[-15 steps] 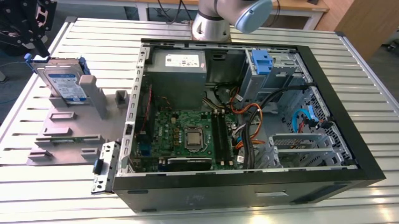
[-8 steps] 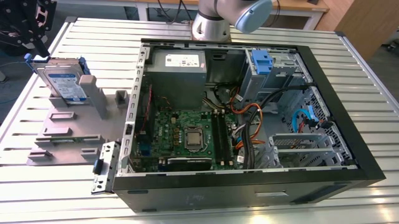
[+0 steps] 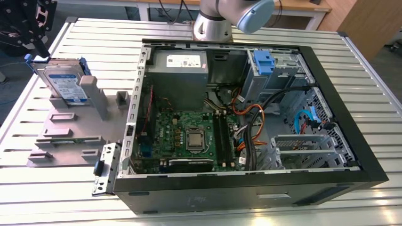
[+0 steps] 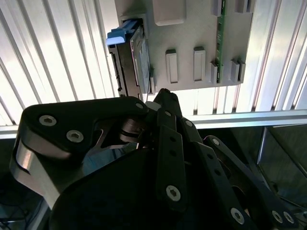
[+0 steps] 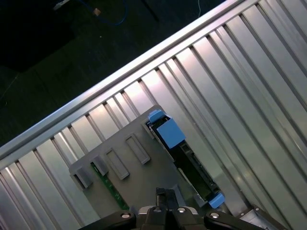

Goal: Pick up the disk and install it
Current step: 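Pick up the disk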

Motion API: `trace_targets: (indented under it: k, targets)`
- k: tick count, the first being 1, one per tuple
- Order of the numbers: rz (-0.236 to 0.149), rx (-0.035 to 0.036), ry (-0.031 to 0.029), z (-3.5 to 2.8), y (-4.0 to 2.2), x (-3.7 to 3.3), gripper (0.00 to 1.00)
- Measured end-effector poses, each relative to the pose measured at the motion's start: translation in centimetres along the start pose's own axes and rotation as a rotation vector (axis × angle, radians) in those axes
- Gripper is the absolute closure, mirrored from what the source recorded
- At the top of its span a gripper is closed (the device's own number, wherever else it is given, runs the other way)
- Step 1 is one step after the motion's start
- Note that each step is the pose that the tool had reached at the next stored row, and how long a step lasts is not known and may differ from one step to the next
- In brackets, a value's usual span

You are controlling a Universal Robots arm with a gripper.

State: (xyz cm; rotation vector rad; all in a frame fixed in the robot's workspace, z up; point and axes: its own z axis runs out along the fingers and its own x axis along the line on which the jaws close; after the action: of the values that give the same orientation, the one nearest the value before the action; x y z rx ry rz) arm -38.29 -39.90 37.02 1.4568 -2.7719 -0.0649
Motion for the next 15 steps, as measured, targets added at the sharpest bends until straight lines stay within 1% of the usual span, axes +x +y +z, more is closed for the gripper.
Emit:
trace_targets:
  k: [15]
  targets:
    - [-0.012, -0.0002, 0.0005, 0.0, 0.0, 0.0, 0.89]
